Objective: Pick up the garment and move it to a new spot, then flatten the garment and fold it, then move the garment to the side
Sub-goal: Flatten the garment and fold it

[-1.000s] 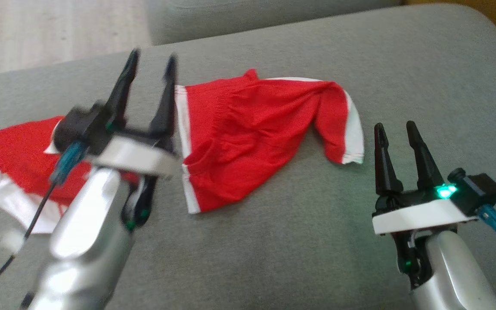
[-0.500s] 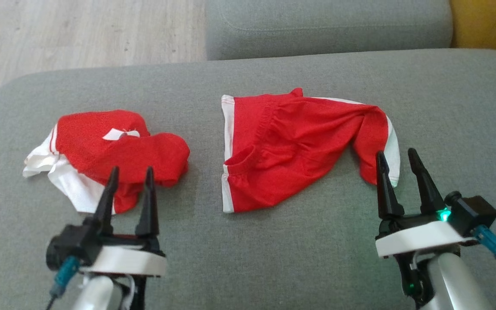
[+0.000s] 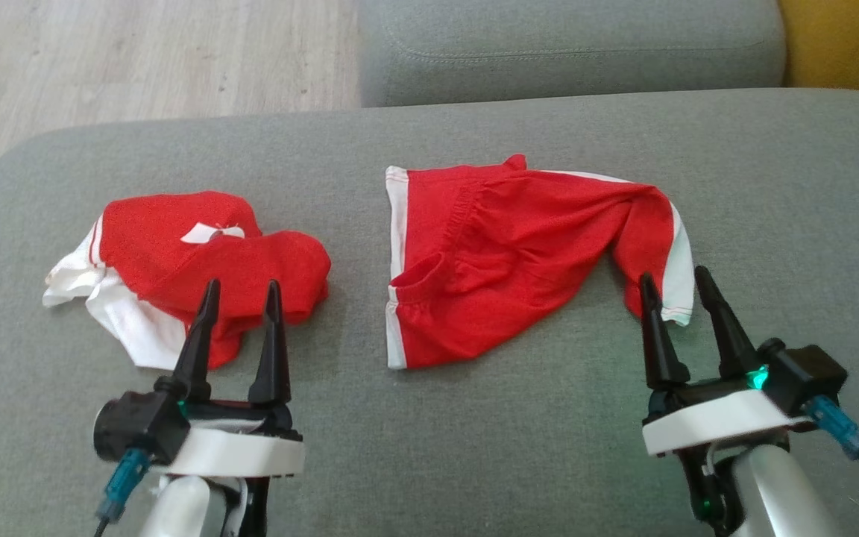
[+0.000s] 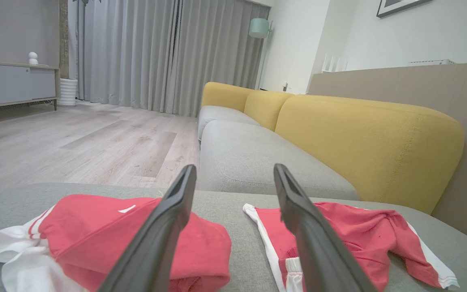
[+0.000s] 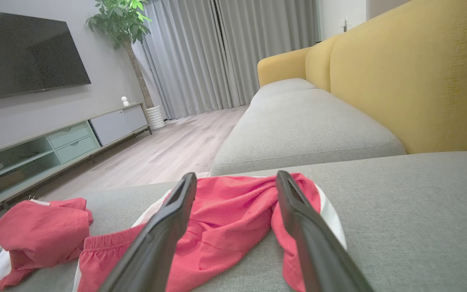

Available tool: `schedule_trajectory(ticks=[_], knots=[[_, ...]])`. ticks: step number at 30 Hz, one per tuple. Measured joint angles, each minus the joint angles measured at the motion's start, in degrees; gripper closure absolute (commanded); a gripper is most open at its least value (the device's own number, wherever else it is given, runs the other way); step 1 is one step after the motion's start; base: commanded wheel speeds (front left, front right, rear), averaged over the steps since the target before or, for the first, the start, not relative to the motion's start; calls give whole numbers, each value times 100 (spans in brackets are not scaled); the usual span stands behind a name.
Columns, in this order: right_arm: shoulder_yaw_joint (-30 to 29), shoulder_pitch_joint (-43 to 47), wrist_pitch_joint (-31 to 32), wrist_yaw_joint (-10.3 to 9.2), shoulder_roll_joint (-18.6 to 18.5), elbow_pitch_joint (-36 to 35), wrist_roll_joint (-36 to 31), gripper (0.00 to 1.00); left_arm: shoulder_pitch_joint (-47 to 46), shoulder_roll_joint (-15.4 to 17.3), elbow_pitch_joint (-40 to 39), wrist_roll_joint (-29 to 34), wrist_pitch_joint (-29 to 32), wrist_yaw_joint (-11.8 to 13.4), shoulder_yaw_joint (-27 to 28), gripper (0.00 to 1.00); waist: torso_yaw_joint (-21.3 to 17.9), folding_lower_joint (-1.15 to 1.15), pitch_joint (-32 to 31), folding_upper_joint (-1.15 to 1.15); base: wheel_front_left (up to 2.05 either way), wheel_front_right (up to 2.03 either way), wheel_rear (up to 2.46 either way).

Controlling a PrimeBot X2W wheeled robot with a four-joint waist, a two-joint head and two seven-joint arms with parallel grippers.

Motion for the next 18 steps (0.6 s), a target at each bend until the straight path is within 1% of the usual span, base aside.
schedule_trajectory(ticks=[4,8,10,13,14,15,16,17,18], knots=[[129,-12,0,0,0,69,-141,0,0,-85,66,101,-8,-120,52,0,92,0,40,0,0,0,0],[299,-160,1,0,0,342,-350,0,-3,-162,151,146,-8,-222,76,0,232,0,105,0,0,0,0],[327,-358,36,0,0,532,-492,0,-9,-185,164,182,-9,-226,75,0,311,0,162,0,0,0,0],[347,-797,247,0,-3,881,-758,0,-36,-241,200,196,-9,-291,59,0,445,0,259,0,0,0,0],[347,-797,247,0,-3,881,-758,0,-36,-241,200,196,-9,-291,59,0,445,0,259,0,0,0,0],[348,-967,313,0,-3,1010,-875,0,-53,-258,219,223,-9,-321,49,0,493,1,296,0,0,0,0],[334,-1335,480,0,-5,1308,-995,0,-122,-285,267,223,-9,-326,4,0,594,1,369,0,0,0,0],[334,-1335,480,0,-5,1308,-995,0,-122,-285,267,223,-9,-326,4,0,594,1,369,0,0,0,0],[325,-1518,567,0,-10,1470,-1060,0,-165,-298,283,223,-9,-332,-16,0,648,1,402,0,0,0,0]])
